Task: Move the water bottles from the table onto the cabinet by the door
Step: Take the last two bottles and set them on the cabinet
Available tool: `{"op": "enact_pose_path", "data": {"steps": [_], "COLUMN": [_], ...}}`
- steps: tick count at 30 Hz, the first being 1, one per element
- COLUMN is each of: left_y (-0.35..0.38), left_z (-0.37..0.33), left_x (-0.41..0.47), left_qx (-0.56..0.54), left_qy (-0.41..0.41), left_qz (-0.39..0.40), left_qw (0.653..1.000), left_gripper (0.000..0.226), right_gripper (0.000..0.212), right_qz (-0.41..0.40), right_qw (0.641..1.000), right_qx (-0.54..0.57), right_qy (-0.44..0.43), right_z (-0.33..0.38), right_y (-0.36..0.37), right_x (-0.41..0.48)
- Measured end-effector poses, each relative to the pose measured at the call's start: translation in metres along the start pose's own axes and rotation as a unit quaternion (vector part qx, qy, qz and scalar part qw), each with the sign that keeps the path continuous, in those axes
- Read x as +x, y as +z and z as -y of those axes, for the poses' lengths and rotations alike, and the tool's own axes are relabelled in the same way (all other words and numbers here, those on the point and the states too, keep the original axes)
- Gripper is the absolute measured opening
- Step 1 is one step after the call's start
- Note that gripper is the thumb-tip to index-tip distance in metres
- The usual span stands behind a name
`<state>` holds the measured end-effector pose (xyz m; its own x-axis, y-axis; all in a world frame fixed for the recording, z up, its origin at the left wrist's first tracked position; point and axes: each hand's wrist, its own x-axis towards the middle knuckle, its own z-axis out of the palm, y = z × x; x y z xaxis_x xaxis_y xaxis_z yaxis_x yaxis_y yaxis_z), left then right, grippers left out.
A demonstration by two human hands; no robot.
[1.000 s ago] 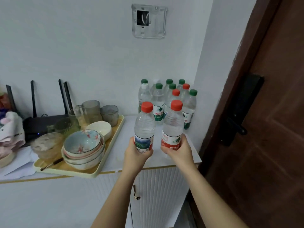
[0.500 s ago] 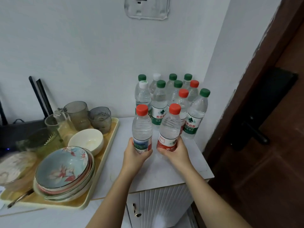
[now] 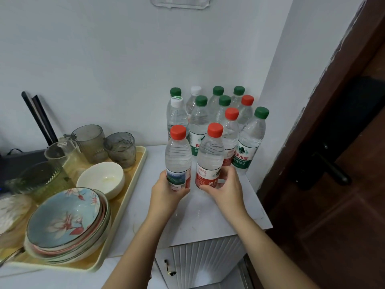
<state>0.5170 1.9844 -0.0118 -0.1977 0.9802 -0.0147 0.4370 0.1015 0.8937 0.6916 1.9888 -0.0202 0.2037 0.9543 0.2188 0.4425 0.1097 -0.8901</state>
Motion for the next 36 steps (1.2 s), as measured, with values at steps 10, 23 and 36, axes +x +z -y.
{"op": "enact_pose_path", "data": {"steps": [10, 23, 36], "left_y": [0.016, 0.013, 0.035], "left_z": [-0.015, -0.014, -0.019], "left_x": [0.034, 0.044, 0.050], "left_qx": [-0.035, -0.072, -0.182], "left_qy": [0.027, 0.058, 0.059], "left_qz": [-0.018, -0.009, -0.044], "left_qw": [0.999, 0.996, 0.981], "left_gripper": [0.055, 0.069, 0.106], "right_gripper": [0.041, 0.034, 0.137], "right_qz": [-0.032, -0.113, -0.208], "right_qw": [0.997, 0.992, 0.976], "right_qx": [-0.069, -0.035, 0.042], "right_qy": [-0.017, -0.041, 0.044], "right_z": [-0.004, -0.005, -0.025], "right_y": [0.011, 0.011, 0.005], "right_x": [0.031, 0.033, 0.059]}}
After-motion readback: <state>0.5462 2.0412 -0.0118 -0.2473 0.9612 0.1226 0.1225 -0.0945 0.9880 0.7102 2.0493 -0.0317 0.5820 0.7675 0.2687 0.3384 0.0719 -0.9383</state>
